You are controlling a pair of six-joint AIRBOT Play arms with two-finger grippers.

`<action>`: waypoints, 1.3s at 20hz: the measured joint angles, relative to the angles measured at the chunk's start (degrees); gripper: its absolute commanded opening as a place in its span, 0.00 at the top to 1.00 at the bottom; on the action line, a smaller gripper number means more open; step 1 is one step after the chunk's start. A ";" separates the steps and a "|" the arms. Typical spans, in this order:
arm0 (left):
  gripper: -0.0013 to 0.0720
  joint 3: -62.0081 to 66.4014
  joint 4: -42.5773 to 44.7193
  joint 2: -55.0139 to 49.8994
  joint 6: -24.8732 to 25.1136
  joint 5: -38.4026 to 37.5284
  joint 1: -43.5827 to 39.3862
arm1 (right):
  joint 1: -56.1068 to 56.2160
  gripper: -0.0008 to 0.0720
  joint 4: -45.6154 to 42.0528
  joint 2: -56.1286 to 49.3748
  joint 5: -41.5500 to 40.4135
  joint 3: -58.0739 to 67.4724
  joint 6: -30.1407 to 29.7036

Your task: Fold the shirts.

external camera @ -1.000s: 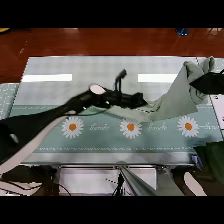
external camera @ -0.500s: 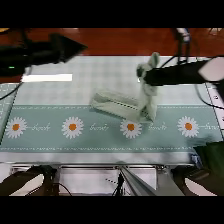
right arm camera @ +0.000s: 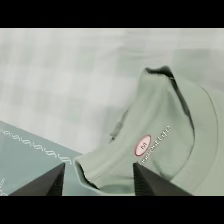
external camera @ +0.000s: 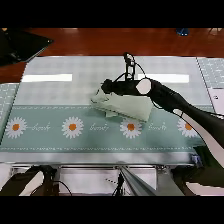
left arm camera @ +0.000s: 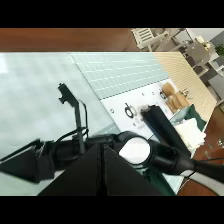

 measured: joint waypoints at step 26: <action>0.95 0.00 17.77 0.68 -2.56 -1.51 0.46 | -27.47 0.93 18.43 10.64 12.33 -33.73 -12.17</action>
